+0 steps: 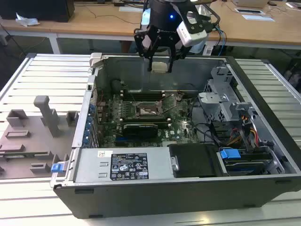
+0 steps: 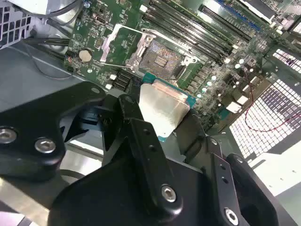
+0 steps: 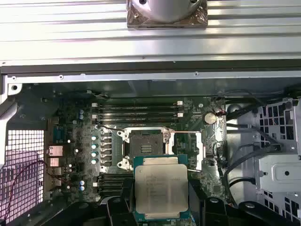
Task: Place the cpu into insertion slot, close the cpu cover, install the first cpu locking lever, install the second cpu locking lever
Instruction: 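Place the cpu into insertion slot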
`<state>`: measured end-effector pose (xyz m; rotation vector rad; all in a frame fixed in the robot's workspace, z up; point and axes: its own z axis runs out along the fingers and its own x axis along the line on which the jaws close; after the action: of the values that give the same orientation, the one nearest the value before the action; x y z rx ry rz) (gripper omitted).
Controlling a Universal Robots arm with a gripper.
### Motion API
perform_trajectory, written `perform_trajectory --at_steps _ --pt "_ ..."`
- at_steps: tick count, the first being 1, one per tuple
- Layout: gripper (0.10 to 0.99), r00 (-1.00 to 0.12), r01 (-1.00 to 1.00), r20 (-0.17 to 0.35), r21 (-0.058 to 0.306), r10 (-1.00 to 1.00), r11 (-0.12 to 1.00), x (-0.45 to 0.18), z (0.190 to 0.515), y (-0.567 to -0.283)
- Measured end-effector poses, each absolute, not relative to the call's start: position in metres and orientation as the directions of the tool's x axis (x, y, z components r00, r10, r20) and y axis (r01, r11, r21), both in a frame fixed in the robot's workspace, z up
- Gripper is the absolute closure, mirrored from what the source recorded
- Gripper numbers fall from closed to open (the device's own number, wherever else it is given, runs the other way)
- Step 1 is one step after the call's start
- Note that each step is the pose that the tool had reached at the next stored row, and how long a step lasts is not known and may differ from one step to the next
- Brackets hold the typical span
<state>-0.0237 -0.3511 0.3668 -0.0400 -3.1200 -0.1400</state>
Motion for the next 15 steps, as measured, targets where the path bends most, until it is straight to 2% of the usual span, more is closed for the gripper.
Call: perform_trajectory --at_steps 15 --pt "0.541 -1.000 0.026 0.019 0.089 0.025 0.996 -0.024 0.355 -0.351"
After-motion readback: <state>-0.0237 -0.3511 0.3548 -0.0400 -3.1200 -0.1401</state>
